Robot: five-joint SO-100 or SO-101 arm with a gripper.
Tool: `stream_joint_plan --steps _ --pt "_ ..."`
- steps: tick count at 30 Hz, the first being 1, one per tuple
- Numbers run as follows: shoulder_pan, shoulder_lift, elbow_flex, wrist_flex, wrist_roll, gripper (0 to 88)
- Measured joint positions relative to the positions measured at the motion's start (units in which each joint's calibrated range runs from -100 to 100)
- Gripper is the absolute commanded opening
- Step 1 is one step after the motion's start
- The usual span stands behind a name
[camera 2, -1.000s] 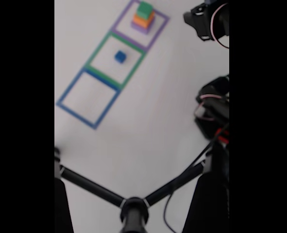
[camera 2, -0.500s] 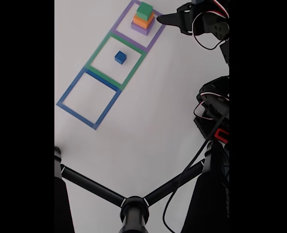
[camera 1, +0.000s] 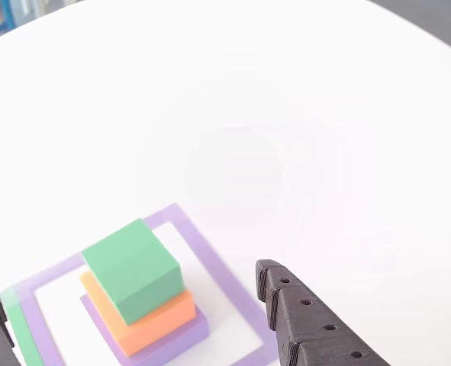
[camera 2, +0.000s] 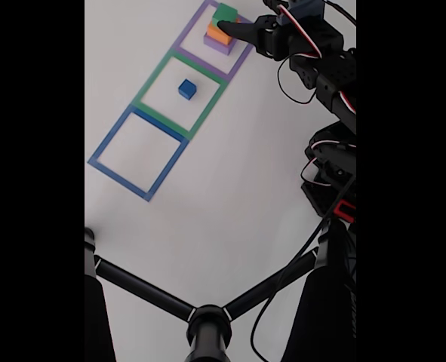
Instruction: Tower of hanoi
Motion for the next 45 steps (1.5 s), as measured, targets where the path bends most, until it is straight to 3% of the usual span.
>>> stream_joint_plan --steps 4,24,45 --pt "0.00 5.66 2.70 -10.51 0.00 43.2" --pt "0.00 31.32 1.22 -37.56 0.59 43.4" --pt "-2.37 47.78 -8.27 -47.59 0.59 41.9"
